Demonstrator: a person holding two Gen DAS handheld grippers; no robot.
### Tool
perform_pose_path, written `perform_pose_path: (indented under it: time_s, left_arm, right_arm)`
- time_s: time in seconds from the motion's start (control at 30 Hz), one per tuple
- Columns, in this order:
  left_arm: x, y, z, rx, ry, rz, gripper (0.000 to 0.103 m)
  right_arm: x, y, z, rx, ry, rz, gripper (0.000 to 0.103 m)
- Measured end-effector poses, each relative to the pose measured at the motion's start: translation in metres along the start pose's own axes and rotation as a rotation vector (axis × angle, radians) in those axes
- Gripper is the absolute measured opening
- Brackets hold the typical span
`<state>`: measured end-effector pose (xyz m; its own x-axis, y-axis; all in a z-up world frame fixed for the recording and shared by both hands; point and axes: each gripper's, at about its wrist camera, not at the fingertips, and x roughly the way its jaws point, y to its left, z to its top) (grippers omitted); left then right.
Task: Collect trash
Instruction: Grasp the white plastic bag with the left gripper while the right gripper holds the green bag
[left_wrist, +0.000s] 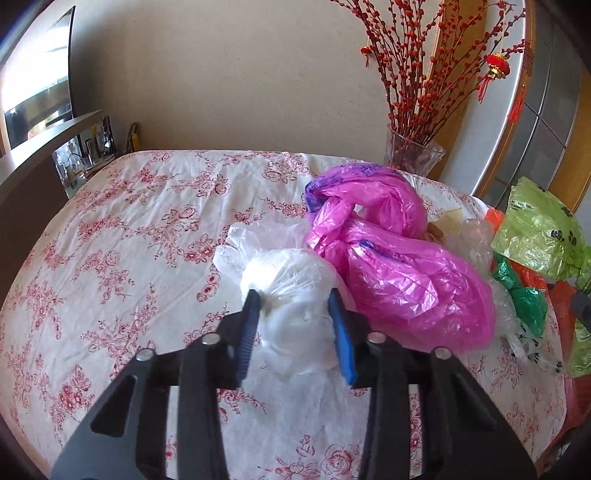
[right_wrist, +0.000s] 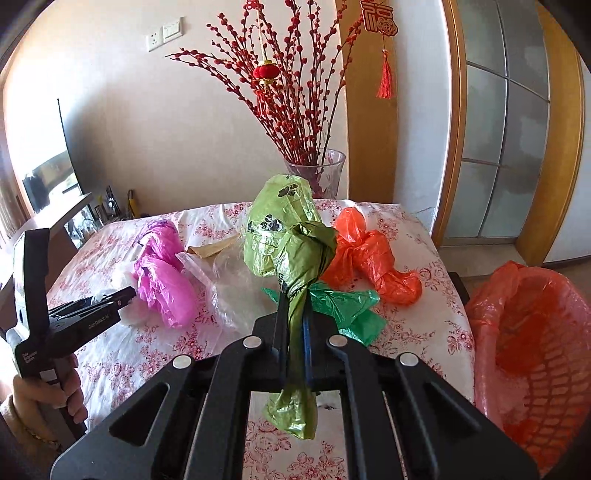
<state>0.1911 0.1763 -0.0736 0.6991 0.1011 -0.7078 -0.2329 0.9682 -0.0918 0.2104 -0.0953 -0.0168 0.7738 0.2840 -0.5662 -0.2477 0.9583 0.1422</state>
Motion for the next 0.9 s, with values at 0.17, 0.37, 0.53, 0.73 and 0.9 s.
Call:
perform_pose_path:
  time_s: [0.17, 0.37, 0.53, 0.73, 0.9]
  left_arm:
    - [-0.014, 0.007, -0.006, 0.002, -0.031, -0.02, 0.011]
    - [-0.039, 0.026, -0.016, -0.028, -0.07, -0.009, 0.01]
    - [-0.063, 0.017, -0.013, -0.001, -0.106, -0.038, 0.01]
    - [-0.088, -0.021, -0.009, 0.058, -0.148, -0.134, 0.01]
    - [-0.101, -0.065, -0.012, 0.123, -0.161, -0.22, 0.01]
  right_arm:
    - [-0.009, -0.003, -0.005, 0.005, -0.007, -0.004, 0.007]
    - [-0.023, -0.01, -0.006, 0.012, -0.031, -0.009, 0.007]
    - [-0.033, -0.019, -0.008, 0.028, -0.047, -0.018, 0.007]
    - [-0.051, -0.035, -0.011, 0.055, -0.073, -0.044, 0.007]
    - [-0.068, -0.051, -0.017, 0.085, -0.107, -0.09, 0.007]
